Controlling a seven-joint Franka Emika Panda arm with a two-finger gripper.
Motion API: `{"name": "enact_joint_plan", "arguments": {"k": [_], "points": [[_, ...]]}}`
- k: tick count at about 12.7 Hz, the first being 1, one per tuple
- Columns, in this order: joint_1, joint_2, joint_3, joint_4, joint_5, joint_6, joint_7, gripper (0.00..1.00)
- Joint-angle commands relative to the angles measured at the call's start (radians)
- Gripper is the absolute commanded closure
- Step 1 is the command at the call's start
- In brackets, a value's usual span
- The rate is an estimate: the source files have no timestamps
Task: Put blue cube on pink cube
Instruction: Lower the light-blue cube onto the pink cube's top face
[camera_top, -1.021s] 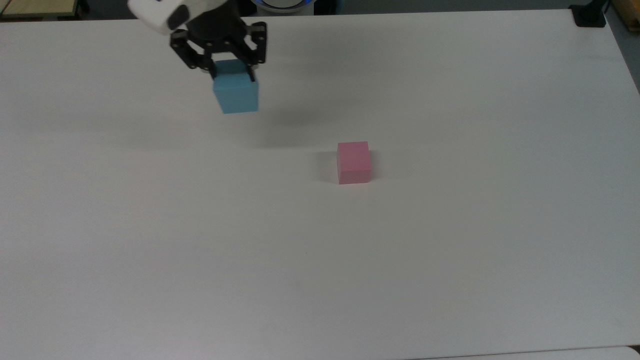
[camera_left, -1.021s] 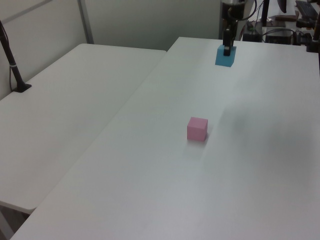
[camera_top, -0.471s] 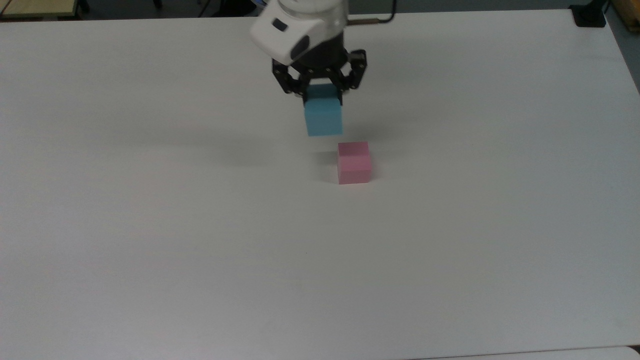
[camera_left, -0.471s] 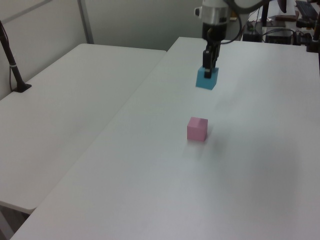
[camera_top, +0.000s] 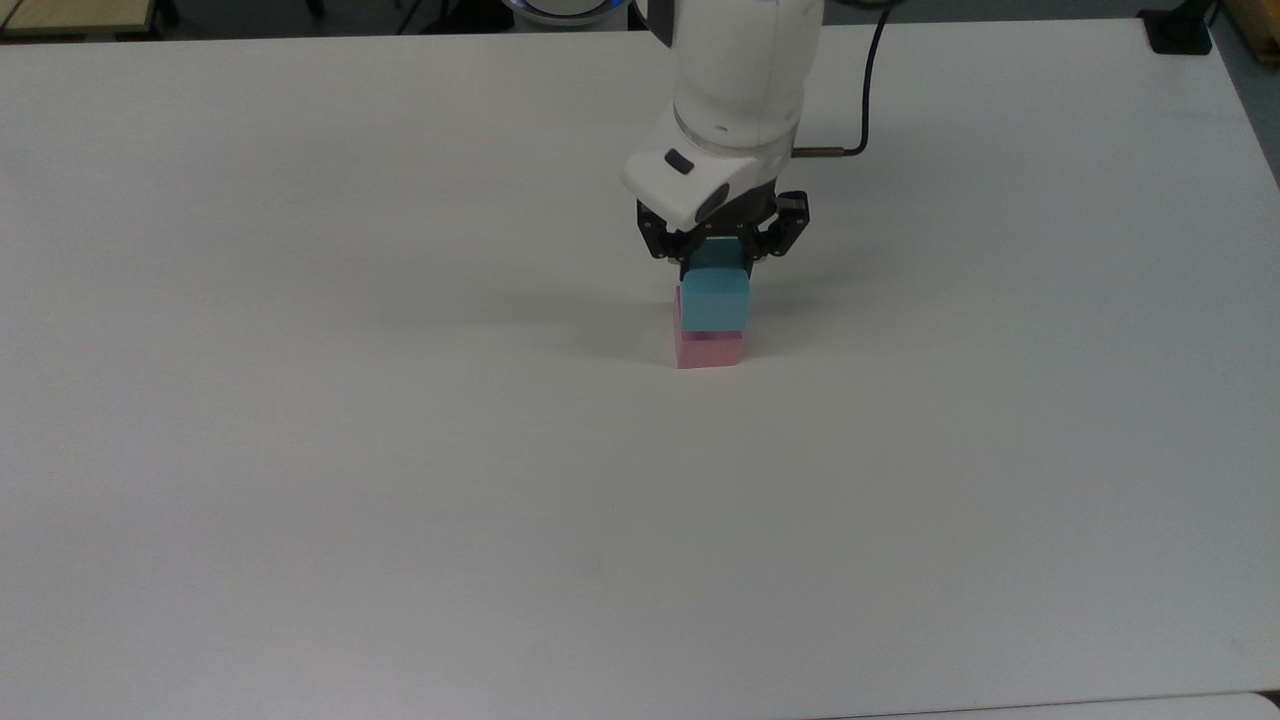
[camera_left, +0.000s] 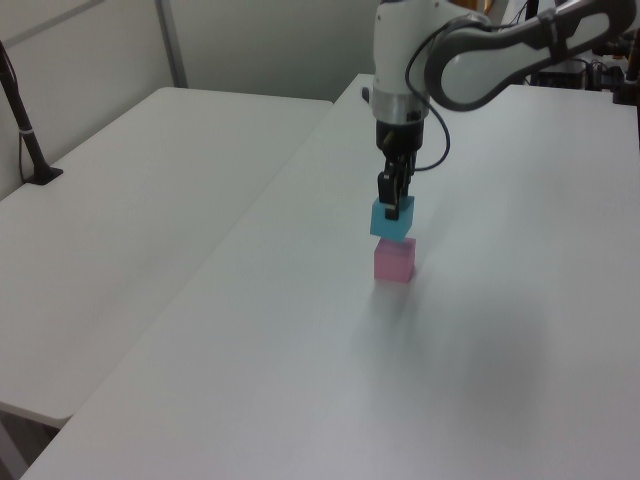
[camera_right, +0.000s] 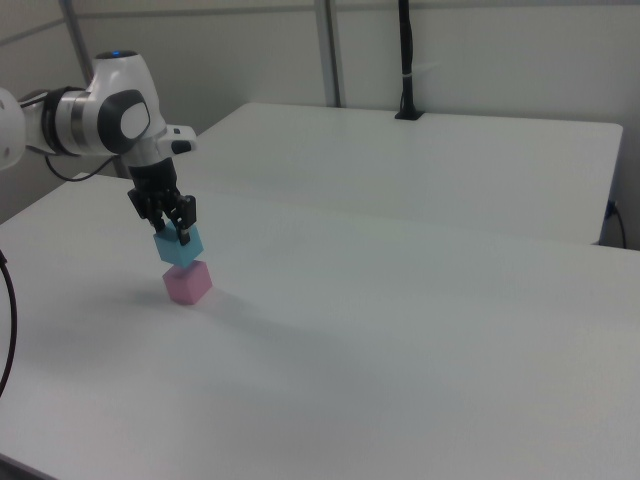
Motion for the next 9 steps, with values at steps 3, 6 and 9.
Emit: {"name": "enact_joint_plan", "arguments": {"k": [3,6,9], "points": [[0.028,0.021,-0.016,0.001,-0.039,0.014,0.023,0.84],[0.037,0.023,-0.014,-0.014,-0.058,0.015,0.023,0.84],[0.051,0.027,-0.014,-0.025,-0.072,0.014,0.025,0.84]]}}
